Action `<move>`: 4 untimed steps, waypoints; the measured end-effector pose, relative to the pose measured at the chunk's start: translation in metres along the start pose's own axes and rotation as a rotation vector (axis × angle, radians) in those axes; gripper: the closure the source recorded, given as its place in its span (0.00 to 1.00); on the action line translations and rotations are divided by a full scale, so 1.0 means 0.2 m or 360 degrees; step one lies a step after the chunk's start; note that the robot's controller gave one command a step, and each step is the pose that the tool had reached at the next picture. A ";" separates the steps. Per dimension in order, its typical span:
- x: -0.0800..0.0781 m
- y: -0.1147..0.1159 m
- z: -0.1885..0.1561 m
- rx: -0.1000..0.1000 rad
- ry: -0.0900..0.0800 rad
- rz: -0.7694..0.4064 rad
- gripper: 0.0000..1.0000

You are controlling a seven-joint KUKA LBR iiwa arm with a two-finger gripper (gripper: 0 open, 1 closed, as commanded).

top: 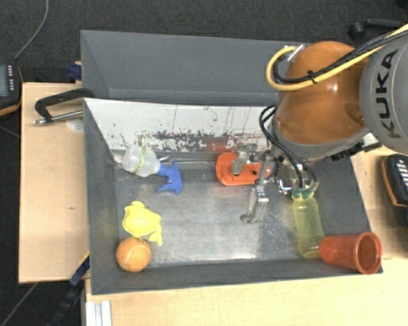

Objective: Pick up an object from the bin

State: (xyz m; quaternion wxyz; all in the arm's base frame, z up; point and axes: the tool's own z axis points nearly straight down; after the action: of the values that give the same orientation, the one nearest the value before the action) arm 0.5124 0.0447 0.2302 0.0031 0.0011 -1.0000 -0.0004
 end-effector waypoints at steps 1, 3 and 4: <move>-0.01 0.00 -0.02 -0.0001 -0.0015 0.0002 0.00; -0.40 -0.27 0.34 -0.0002 -0.0018 0.0269 0.00; -0.43 -0.30 0.41 -0.0009 -0.0023 0.0448 0.00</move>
Offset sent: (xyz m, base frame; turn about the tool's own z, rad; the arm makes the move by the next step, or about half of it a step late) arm 0.0729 -0.0718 -0.0702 0.1144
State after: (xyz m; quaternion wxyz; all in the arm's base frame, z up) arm 0.5977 -0.0147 0.1468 -0.0041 -0.1392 -0.9902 -0.0027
